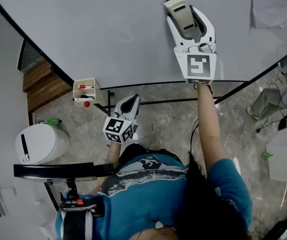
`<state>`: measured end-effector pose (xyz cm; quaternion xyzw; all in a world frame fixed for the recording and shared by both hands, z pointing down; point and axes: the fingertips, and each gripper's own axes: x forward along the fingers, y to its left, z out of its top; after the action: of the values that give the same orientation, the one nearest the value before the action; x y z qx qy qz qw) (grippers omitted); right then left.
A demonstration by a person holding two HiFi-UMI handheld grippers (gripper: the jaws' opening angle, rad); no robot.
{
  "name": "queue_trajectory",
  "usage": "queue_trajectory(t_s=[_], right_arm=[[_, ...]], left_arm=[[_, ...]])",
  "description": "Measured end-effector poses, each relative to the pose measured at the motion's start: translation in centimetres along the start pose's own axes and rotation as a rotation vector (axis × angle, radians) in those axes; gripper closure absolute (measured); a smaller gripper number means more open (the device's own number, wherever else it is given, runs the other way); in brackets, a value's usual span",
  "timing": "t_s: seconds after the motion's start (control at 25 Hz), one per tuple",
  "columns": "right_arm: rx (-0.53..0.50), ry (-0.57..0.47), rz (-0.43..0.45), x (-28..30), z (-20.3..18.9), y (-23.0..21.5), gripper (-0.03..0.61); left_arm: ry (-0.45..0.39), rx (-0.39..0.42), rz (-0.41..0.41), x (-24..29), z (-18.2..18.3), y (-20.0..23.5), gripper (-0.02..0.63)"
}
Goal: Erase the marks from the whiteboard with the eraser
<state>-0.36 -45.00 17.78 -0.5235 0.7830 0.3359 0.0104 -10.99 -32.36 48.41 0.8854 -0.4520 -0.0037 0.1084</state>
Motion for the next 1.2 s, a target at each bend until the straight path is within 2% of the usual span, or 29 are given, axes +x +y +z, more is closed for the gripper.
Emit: queue_trajectory(t_s=[0.28,0.48,0.76,1.0,1.2], right_arm=[[0.03,0.005,-0.118,-1.8,-0.6,-9.5,0.316],[0.107,-0.002,-0.177,-2.8,-1.4,-13.3,0.316],[0.11,-0.002,-0.198,-2.8,-1.6,-13.6,0.316],[0.14,-0.003,-0.253,-3.0,-1.7,-13.4,0.316],[0.128,0.001,-0.25,-3.1,-0.9,-11.1,0.316]], left_arm=[[0.003,0.008,-0.029,0.7,0.1,-1.1,0.611],[-0.001,0.008,-0.024,0.9,0.2,-1.1,0.611],[0.0,0.004,-0.01,0.8,0.2,-0.7,0.609],[-0.002,0.006,0.004,0.5,0.2,-0.5,0.611],[-0.003,0.011,0.013,0.0,0.4,-1.1,0.611]])
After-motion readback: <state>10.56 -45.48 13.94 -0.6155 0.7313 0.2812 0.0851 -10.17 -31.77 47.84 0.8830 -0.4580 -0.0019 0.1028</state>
